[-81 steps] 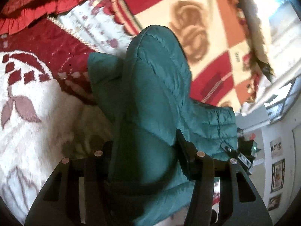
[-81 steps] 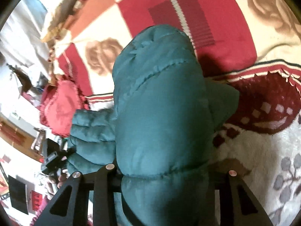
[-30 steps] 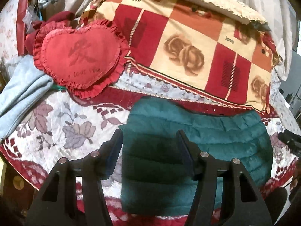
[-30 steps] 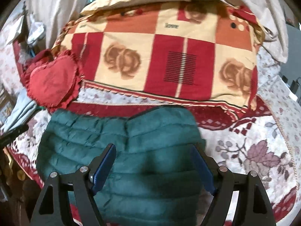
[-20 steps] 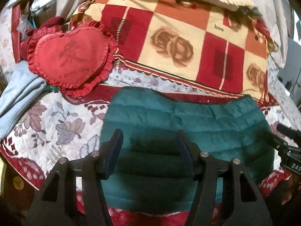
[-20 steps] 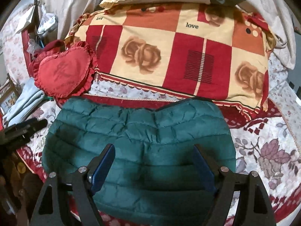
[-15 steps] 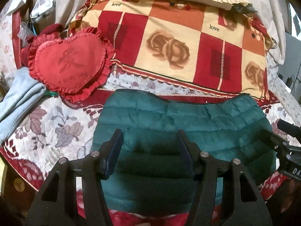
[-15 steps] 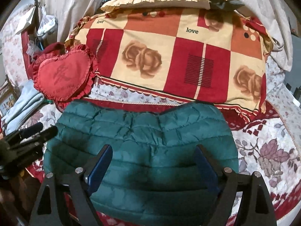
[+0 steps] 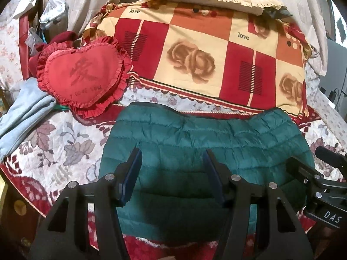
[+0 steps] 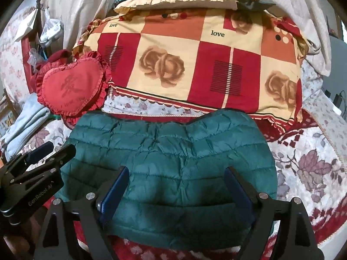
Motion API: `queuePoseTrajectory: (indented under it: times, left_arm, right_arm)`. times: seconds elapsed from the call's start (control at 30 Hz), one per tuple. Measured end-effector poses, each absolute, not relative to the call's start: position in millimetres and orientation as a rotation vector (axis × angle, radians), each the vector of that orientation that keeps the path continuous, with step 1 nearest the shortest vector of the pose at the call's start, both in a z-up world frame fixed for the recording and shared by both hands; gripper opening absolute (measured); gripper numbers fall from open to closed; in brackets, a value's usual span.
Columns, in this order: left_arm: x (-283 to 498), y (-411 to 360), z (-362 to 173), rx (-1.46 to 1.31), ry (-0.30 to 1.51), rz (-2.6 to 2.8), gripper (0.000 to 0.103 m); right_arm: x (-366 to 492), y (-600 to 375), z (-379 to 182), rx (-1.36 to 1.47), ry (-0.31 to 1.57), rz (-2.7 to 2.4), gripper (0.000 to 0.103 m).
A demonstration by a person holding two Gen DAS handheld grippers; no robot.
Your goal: Fold large clothes
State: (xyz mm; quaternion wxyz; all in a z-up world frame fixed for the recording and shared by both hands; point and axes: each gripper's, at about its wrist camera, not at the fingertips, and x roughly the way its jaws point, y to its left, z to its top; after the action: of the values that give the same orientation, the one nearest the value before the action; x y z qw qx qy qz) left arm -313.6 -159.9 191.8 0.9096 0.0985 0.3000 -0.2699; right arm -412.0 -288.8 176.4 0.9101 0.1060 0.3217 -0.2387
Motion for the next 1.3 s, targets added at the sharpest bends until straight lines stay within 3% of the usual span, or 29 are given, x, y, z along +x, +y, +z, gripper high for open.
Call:
queuePoseTrajectory:
  times: [1.3]
  left_arm:
    - [-336,-154,200,0.199,0.6,-0.581,0.058]
  right_arm:
    - [-427,-269,187,0.196,0.625,-0.486,0.087]
